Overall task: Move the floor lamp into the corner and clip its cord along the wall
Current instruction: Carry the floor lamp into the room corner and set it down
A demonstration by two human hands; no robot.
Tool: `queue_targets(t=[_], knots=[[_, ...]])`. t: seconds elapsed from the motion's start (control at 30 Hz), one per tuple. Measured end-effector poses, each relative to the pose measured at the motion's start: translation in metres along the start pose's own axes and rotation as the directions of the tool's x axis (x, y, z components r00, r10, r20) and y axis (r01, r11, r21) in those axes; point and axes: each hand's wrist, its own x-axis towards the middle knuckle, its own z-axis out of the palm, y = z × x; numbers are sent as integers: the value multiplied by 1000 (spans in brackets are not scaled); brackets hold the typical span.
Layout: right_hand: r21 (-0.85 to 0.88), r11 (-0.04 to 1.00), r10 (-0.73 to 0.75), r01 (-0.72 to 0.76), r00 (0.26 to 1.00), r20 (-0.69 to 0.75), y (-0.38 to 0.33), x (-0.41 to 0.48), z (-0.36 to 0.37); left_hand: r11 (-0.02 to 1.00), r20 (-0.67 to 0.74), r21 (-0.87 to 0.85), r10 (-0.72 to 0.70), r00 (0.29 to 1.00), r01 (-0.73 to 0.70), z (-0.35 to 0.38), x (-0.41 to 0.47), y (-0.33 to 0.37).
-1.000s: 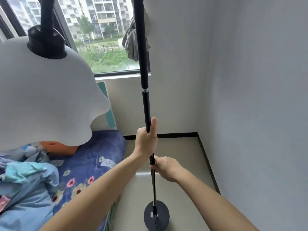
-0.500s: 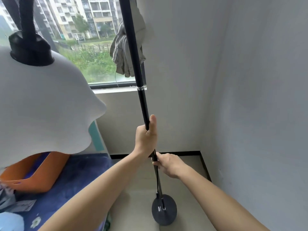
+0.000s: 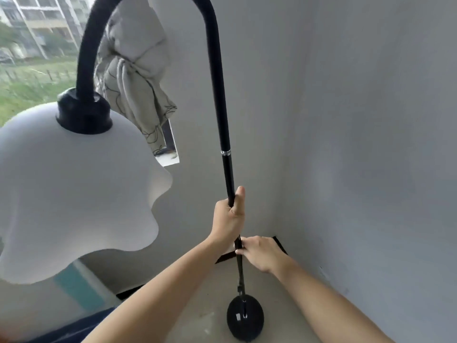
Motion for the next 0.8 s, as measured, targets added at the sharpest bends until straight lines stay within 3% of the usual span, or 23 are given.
queue_targets(t=[0.2, 0.6, 0.8], knots=[[24, 999, 43, -43, 999, -26, 37, 77, -6, 998, 110, 59, -3, 994, -3, 17, 93, -11], [19, 997, 73, -74, 995, 66, 153, 229, -34, 985, 125, 163, -78, 989, 57, 99, 260, -30], [31, 983, 176, -180, 981, 85, 177, 277, -30, 975, 153, 195, -134, 979, 103, 111, 312, -41]])
